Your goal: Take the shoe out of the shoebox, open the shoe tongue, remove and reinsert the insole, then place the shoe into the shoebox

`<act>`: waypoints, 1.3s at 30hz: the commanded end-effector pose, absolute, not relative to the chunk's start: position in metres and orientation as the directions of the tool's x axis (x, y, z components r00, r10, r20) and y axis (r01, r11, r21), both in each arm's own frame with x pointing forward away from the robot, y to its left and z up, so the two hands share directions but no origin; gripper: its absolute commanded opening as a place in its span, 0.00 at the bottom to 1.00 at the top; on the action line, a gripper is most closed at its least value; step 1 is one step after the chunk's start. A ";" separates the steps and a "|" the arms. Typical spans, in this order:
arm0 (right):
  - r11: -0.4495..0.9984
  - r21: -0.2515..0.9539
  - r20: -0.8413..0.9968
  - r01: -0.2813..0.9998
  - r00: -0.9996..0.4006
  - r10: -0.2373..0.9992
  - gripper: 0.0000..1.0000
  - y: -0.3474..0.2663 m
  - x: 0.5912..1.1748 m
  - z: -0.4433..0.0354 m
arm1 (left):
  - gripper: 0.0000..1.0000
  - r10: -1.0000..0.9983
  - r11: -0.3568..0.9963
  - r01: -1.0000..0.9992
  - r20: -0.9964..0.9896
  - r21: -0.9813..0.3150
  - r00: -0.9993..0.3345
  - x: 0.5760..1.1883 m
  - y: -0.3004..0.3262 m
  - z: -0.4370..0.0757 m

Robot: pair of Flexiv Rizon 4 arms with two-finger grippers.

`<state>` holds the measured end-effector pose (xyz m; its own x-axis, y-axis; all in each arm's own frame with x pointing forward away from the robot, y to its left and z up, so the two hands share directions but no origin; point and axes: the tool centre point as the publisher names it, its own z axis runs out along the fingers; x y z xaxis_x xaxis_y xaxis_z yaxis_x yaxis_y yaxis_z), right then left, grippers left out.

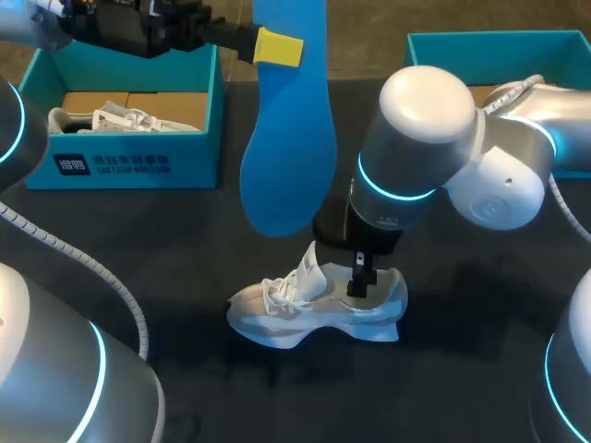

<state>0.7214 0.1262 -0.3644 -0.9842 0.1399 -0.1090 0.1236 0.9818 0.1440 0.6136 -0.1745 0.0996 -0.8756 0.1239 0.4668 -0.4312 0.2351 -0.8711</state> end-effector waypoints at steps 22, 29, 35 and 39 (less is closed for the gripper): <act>0.979 0.155 -0.016 0.131 -0.991 0.135 0.00 0.129 0.724 -0.383 | 0.00 0.123 0.236 -0.431 0.467 -0.871 -0.876 0.614 -0.176 0.099; 0.974 0.163 0.005 0.160 -0.987 0.161 0.00 0.126 0.716 -0.365 | 0.00 0.123 0.236 -0.431 0.467 -0.871 -0.876 0.614 -0.176 0.099; 0.965 0.168 0.035 0.200 -0.980 0.197 0.00 0.124 0.709 -0.348 | 0.00 0.123 0.236 -0.431 0.467 -0.871 -0.876 0.614 -0.176 0.099; 0.928 0.220 0.084 0.300 -0.954 0.288 0.00 0.120 0.704 -0.338 | 0.00 0.123 0.236 -0.431 0.467 -0.871 -0.876 0.614 -0.176 0.099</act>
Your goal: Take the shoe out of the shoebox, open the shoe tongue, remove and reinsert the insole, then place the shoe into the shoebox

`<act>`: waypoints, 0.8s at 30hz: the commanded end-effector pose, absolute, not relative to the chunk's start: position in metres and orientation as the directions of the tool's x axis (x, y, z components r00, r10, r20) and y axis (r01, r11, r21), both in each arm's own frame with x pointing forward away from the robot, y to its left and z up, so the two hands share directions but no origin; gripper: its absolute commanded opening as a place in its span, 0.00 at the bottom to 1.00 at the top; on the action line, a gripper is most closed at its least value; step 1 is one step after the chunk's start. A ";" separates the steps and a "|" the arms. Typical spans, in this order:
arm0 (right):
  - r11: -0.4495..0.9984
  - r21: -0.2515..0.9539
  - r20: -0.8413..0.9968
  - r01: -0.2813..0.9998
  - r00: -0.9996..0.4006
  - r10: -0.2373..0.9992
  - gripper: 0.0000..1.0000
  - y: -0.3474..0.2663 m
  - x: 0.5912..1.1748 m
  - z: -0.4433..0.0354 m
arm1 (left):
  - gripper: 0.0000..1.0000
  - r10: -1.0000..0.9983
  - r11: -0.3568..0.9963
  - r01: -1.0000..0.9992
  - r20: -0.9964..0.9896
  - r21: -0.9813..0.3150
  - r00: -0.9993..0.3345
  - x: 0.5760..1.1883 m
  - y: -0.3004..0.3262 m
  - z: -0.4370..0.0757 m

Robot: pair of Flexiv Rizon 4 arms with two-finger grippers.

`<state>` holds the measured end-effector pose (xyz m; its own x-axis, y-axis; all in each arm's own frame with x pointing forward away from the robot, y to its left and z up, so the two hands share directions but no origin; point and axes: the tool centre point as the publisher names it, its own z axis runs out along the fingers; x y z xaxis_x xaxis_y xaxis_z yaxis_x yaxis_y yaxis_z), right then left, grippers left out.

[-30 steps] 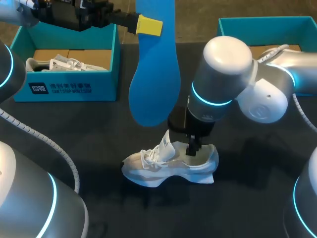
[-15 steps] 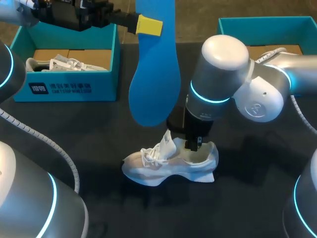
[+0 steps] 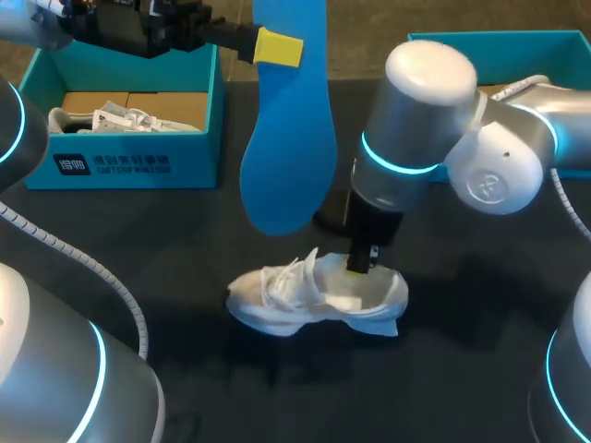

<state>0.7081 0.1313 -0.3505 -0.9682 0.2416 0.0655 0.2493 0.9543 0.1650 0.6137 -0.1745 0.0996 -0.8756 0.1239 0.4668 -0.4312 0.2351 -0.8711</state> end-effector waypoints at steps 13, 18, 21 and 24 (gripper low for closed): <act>0.920 0.244 0.080 0.308 -0.951 0.297 0.00 0.121 0.700 -0.334 | 0.00 0.123 0.236 -0.431 0.467 -0.871 -0.876 0.614 -0.176 0.099; 0.852 0.304 0.151 0.427 -0.904 0.399 0.00 0.120 0.702 -0.333 | 0.00 0.123 0.236 -0.431 0.467 -0.871 -0.876 0.614 -0.176 0.099; 0.749 0.317 0.247 0.582 -0.813 0.527 0.00 0.116 0.703 -0.335 | 0.00 0.123 0.236 -0.431 0.467 -0.871 -0.876 0.614 -0.176 0.099; 0.687 0.317 0.277 0.654 -0.756 0.593 0.00 0.115 0.700 -0.336 | 0.00 0.123 0.236 -0.431 0.467 -0.871 -0.876 0.614 -0.176 0.099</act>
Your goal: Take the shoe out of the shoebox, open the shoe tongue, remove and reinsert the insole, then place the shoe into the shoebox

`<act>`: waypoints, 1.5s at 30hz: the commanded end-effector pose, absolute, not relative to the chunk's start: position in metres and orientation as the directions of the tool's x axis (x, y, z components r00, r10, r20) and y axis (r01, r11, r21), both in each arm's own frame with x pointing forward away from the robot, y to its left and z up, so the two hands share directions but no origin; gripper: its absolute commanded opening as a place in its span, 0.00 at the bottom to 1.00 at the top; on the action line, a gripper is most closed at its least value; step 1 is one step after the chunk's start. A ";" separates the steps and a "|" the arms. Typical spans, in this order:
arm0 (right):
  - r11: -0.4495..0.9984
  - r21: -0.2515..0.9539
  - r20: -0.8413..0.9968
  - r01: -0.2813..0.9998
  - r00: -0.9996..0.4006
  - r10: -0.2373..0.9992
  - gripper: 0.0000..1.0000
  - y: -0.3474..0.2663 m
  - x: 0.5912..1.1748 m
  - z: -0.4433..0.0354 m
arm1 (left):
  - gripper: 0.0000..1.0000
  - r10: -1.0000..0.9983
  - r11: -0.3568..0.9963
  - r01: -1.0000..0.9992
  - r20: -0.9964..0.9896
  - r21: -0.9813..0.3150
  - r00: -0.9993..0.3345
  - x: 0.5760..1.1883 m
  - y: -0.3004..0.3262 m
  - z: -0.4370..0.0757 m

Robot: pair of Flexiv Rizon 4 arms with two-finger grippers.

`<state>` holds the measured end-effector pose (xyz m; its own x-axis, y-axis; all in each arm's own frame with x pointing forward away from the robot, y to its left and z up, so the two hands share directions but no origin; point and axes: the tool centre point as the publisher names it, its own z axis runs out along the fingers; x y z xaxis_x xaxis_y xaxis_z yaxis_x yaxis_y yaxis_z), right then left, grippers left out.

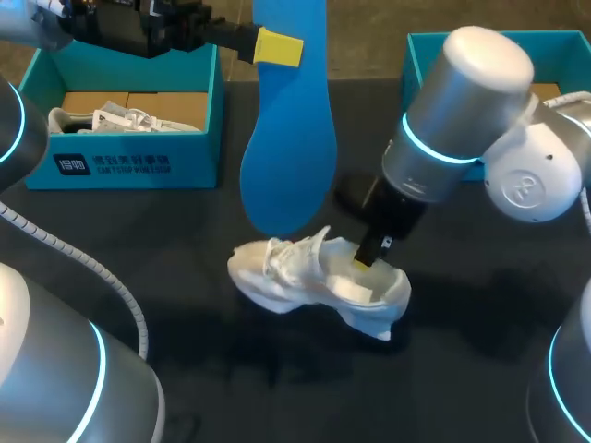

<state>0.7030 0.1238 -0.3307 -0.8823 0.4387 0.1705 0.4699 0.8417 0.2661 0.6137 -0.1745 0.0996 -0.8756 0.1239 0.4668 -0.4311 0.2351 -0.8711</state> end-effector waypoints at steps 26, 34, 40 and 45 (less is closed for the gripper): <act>0.472 0.326 0.301 0.819 -0.563 0.770 0.00 0.118 0.684 -0.343 | 0.00 0.123 0.236 -0.431 0.467 -0.871 -0.876 0.614 -0.176 0.099; 0.245 0.301 0.361 0.922 -0.348 0.865 0.00 0.112 0.673 -0.343 | 0.00 0.123 0.236 -0.431 0.467 -0.871 -0.876 0.614 -0.176 0.099; 0.162 0.321 0.376 0.933 -0.283 0.882 0.00 0.115 0.662 -0.343 | 0.00 0.123 0.236 -0.431 0.467 -0.871 -0.876 0.614 -0.176 0.099; 0.145 0.309 0.378 0.940 -0.261 0.888 0.00 0.119 0.656 -0.350 | 0.00 0.123 0.236 -0.431 0.467 -0.871 -0.876 0.614 -0.176 0.099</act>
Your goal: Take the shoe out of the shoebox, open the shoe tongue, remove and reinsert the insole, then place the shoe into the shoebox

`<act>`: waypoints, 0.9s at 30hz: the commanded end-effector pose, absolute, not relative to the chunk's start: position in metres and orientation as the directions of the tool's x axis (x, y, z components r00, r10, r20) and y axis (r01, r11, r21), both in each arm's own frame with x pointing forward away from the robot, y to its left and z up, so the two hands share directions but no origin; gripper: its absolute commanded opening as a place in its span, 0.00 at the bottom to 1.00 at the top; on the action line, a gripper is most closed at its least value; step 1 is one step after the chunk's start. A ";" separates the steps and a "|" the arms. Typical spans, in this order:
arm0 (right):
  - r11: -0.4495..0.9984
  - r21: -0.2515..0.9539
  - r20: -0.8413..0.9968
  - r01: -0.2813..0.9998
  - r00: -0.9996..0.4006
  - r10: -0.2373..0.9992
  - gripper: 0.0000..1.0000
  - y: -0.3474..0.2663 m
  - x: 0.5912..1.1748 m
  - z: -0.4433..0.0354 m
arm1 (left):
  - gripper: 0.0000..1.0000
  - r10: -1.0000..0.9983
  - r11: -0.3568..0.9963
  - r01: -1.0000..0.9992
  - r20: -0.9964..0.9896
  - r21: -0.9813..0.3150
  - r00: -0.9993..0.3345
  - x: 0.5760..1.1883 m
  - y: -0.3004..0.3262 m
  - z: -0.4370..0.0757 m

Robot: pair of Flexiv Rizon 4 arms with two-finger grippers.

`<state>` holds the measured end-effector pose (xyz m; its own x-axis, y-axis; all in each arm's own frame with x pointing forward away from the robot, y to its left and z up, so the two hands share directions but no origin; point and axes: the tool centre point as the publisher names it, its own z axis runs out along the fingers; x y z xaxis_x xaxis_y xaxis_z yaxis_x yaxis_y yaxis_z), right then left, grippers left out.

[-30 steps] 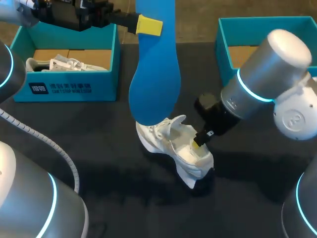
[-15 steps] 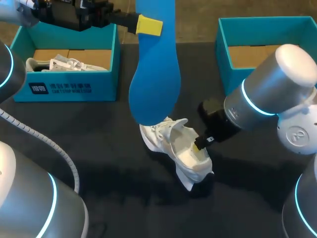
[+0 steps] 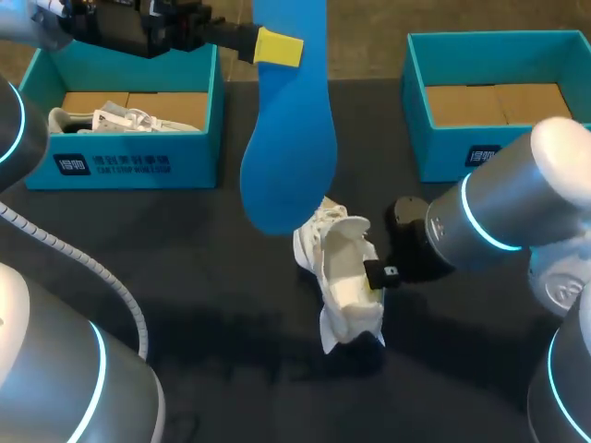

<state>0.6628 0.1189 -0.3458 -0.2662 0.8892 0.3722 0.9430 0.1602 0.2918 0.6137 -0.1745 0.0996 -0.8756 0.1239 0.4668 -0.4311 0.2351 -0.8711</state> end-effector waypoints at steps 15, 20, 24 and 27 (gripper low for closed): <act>0.082 0.266 0.392 0.960 -0.185 0.901 0.00 0.122 0.653 -0.371 | 0.00 0.123 0.236 -0.431 0.467 -0.871 -0.876 0.614 -0.176 0.099; 0.060 0.250 0.420 0.966 -0.164 0.893 0.00 0.122 0.656 -0.383 | 0.00 0.123 0.236 -0.431 0.467 -0.871 -0.876 0.614 -0.176 0.099; 0.045 0.238 0.434 0.970 -0.148 0.889 0.00 0.123 0.653 -0.391 | 0.00 0.123 0.236 -0.431 0.467 -0.871 -0.876 0.614 -0.176 0.099; 0.025 0.235 0.437 0.972 -0.129 0.890 0.00 0.123 0.651 -0.393 | 0.00 0.123 0.236 -0.431 0.467 -0.871 -0.876 0.614 -0.176 0.099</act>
<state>0.6528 0.1209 -0.3860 -0.1326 0.8925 0.4310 0.9735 0.0356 0.2258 0.6137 -0.1745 0.0996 -0.8756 0.1240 0.4669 -0.4312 0.2351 -0.8711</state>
